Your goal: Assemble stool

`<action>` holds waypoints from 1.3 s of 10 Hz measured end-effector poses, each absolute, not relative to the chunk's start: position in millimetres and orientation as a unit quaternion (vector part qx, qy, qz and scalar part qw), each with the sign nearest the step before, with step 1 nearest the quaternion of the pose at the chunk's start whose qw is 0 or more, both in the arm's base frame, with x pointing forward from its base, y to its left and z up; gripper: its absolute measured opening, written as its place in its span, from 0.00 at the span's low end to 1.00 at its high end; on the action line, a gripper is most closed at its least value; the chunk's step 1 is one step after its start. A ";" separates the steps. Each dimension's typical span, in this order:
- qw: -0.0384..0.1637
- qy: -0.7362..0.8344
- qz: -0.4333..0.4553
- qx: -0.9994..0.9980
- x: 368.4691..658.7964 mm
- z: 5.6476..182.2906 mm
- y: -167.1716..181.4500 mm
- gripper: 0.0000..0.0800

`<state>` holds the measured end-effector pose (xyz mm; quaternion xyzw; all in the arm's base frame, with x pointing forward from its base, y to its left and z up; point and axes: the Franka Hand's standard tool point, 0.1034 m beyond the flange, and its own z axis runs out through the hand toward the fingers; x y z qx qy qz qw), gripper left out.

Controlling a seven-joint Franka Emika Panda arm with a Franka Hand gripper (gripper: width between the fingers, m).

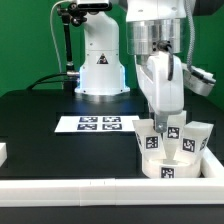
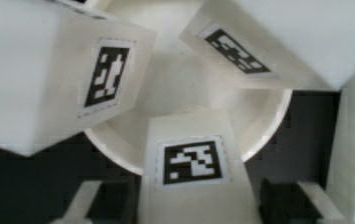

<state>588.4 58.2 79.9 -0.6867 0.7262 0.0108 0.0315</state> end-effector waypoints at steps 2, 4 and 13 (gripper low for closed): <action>0.035 0.755 0.015 -0.655 588.5 79.8 57.8 0.42; 0.037 0.777 0.019 -0.628 588.5 79.9 57.3 0.42; 0.062 0.743 0.016 -0.666 596.7 105.1 59.3 0.81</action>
Offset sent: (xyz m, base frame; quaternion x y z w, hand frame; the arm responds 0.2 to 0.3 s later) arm 0.0000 0.0000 0.0000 0.0000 0.0000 0.1938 0.9810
